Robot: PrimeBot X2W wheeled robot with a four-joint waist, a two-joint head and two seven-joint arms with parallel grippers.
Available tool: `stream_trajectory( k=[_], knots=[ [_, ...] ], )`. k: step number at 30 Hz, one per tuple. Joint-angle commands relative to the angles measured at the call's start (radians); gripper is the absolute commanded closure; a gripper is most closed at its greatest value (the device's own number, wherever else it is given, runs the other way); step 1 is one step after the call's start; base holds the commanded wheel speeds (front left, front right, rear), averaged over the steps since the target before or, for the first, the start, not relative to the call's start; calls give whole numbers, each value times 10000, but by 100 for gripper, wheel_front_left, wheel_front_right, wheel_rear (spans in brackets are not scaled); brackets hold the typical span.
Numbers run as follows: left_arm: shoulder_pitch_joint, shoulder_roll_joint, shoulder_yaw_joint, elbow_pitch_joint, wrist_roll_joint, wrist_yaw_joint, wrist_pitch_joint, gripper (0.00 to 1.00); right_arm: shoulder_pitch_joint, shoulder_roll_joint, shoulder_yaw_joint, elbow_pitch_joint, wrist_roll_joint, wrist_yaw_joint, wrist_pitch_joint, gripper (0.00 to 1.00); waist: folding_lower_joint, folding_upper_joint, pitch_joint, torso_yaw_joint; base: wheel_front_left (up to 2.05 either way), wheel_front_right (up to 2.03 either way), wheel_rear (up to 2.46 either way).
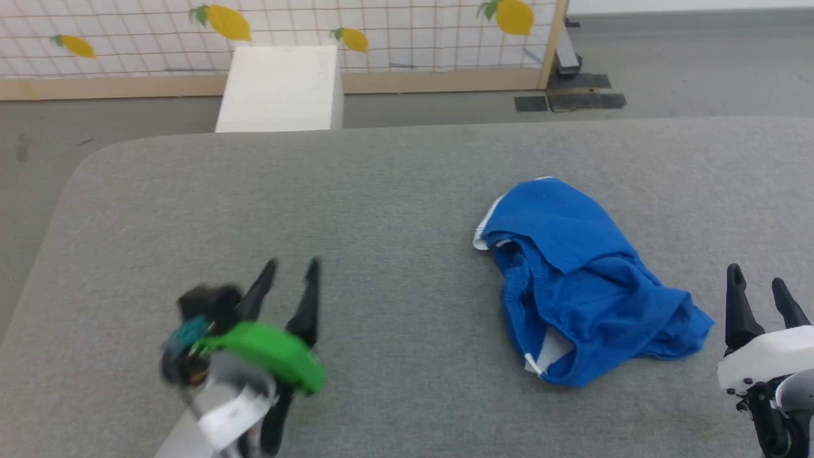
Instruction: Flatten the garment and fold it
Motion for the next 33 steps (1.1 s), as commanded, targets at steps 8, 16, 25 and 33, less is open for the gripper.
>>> stream_trajectory(
  k=[8,16,25,33],
  knots=[
    [-2713,-901,-1464,818,94,-770,2238,0,-323,-5,387,-11,-41,48,70,0,0,0,689,-888,0,0,0],
    [-4402,-1504,-2884,2237,232,-1076,5349,0,-532,-5,635,280,166,48,-196,0,0,0,1393,-1694,0,0,0],
    [-4628,-1606,-3787,2668,195,-1100,7559,0,-596,-5,592,580,265,48,-584,0,0,0,1759,-2000,0,0,0],
    [-4535,-1619,-3915,2422,74,-1233,7444,100,-678,-5,605,758,242,48,-716,0,0,0,1766,-1801,0,0,0]
  ],
)
